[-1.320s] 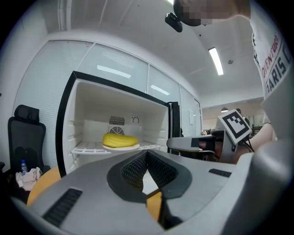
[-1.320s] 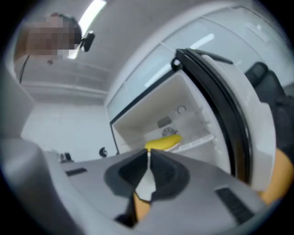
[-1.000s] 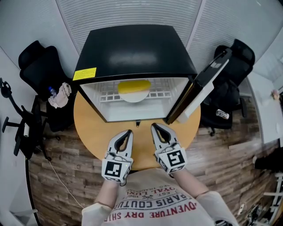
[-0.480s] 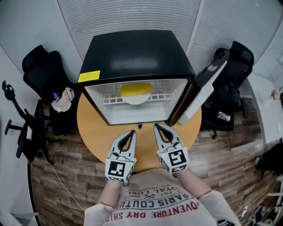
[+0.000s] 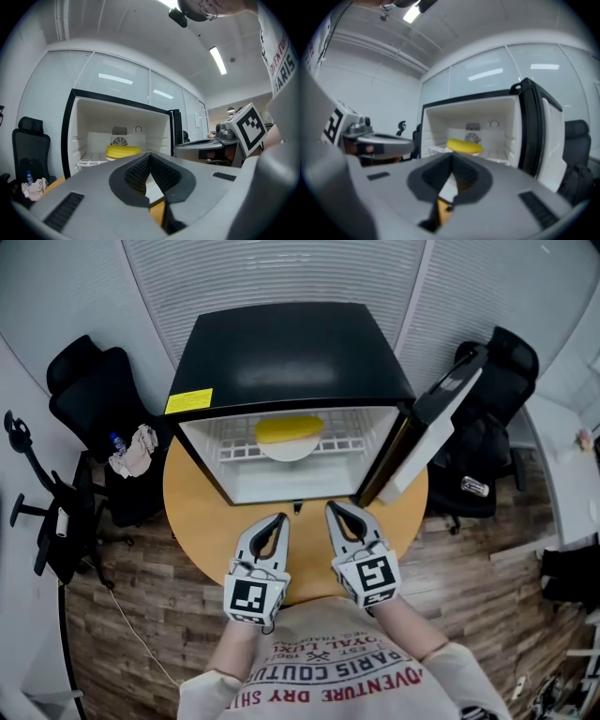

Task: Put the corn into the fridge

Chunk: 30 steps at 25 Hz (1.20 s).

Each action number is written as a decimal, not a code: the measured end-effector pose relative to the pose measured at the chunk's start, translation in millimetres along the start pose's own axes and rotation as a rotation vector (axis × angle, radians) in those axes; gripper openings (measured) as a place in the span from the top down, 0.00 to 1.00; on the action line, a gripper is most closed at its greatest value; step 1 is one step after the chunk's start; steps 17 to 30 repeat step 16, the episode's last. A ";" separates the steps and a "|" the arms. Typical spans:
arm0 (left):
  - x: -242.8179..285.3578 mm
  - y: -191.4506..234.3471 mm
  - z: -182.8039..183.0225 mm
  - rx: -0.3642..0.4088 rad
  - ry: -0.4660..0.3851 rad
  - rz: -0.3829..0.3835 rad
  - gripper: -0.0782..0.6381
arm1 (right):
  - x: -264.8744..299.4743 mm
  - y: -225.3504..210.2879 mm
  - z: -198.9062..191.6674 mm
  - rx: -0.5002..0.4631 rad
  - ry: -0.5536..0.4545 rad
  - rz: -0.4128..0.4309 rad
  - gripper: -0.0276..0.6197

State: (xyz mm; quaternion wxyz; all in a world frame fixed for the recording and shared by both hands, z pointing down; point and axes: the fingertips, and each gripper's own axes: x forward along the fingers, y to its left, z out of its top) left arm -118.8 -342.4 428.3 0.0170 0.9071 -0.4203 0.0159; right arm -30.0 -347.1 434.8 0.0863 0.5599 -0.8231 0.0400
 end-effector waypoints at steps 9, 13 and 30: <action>2.6 6.3 -2.3 0.003 0.016 0.022 0.85 | 4.2 6.4 -1.5 -0.026 -0.054 0.032 0.91; 3.3 8.5 -3.5 0.004 0.023 0.030 0.85 | 3.9 7.5 -0.6 -0.027 -0.051 0.034 0.91; 4.0 9.3 -2.8 0.001 0.028 0.032 0.85 | 4.1 8.5 1.0 -0.034 -0.046 0.032 0.91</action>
